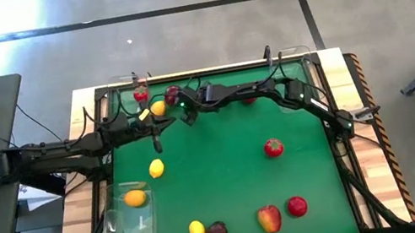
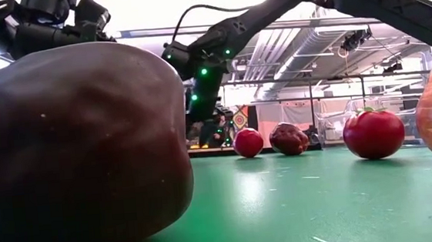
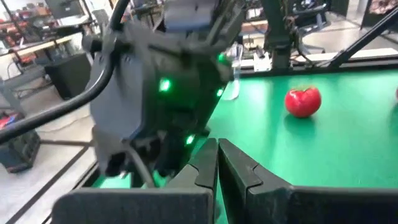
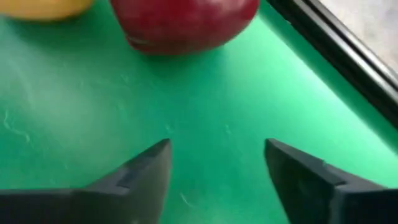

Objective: Sort produce into baskets
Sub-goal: Put the apple into the top right bin

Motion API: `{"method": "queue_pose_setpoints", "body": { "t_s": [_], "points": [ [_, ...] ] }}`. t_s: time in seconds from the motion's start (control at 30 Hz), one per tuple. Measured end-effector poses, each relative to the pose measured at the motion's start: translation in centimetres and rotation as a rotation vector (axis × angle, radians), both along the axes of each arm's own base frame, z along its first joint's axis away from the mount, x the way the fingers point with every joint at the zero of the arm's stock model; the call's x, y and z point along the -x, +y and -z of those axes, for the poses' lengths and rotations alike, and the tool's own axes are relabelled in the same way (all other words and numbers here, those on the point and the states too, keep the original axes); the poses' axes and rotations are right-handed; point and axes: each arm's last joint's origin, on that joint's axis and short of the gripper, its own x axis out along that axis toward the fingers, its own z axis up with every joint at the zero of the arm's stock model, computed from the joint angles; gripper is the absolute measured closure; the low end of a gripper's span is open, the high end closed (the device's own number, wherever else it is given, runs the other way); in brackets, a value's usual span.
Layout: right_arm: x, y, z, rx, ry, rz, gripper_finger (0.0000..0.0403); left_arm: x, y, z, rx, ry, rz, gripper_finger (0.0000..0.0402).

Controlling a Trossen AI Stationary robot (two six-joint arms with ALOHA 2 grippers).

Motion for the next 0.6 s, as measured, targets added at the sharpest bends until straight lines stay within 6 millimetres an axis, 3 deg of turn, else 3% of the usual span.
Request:
{"method": "queue_pose_setpoints", "body": {
  "t_s": [0.17,0.27,0.47,0.6],
  "points": [
    [0.8,2.0,-1.2,0.138,0.172,-0.050,0.0300,0.1,0.0,0.3,0.025,0.023,-0.018,0.0401],
    [1.7,3.1,-0.7,0.252,0.257,-0.017,0.0384,0.0,0.1,0.1,0.049,0.032,-0.025,0.0401],
    [5.1,4.2,-1.3,0.241,0.191,0.013,0.0396,-0.5,0.3,-1.4,0.092,0.131,-0.073,0.0401],
    [7.9,5.8,-3.7,0.218,0.042,-0.019,0.0398,-0.5,0.8,-2.6,0.087,0.185,-0.157,0.0401]
  ]
}}
